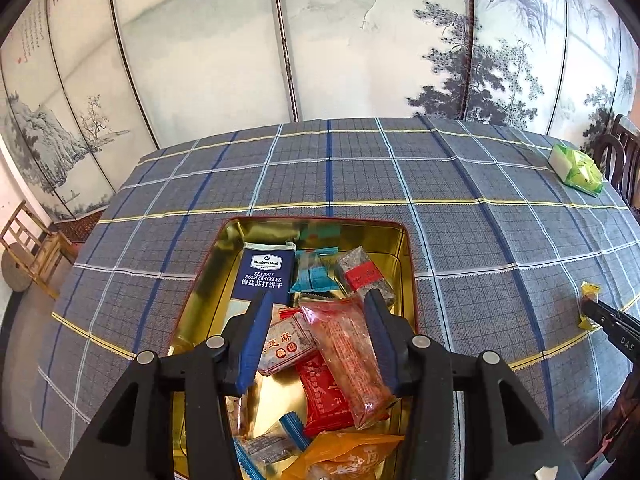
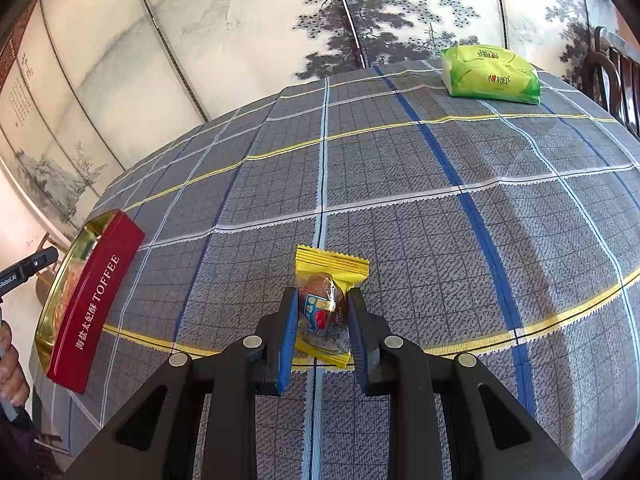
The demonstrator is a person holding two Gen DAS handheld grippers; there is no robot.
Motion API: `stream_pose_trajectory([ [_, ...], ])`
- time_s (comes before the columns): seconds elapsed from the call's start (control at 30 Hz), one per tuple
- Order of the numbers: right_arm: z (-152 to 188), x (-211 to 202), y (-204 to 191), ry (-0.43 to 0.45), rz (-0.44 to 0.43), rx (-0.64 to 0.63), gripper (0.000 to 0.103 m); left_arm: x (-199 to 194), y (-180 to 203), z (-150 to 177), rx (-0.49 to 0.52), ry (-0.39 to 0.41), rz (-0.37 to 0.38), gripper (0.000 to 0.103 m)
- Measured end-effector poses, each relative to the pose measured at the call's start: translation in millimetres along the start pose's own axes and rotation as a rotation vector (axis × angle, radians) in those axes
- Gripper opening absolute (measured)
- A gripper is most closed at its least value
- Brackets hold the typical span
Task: Organize snacks
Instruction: 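Lower the orange-snack bag into the tin and open the left gripper, then carry the yellow candy into the tin and open the right gripper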
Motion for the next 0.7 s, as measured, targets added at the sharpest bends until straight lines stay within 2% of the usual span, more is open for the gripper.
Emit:
stream_pose_trajectory([
  [0.13, 0, 0, 0, 0.000, 0.000, 0.000, 0.025, -11, -2, 2, -0.007, 0.037, -0.028, 0.050],
  [0.4, 0, 3, -3, -0.006, 0.016, -0.016, 0.025, -24, -24, 19, -0.046, 0.135, -0.124, 0.050],
  [0.7, 1, 5, -10, -0.015, 0.064, -0.053, 0.025, -6, -70, 39, -0.127, 0.104, -0.147, 0.052],
])
Point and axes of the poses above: each gripper's, at about its wrist camera, not at the fingertips, and x roughly the way its jaws point, y to its right, z to its underside, the point moved 1 cm from there along x, roughly the way its jaws point, and after that the axes turned 14 degrees about -z, right-handed, at the moved point
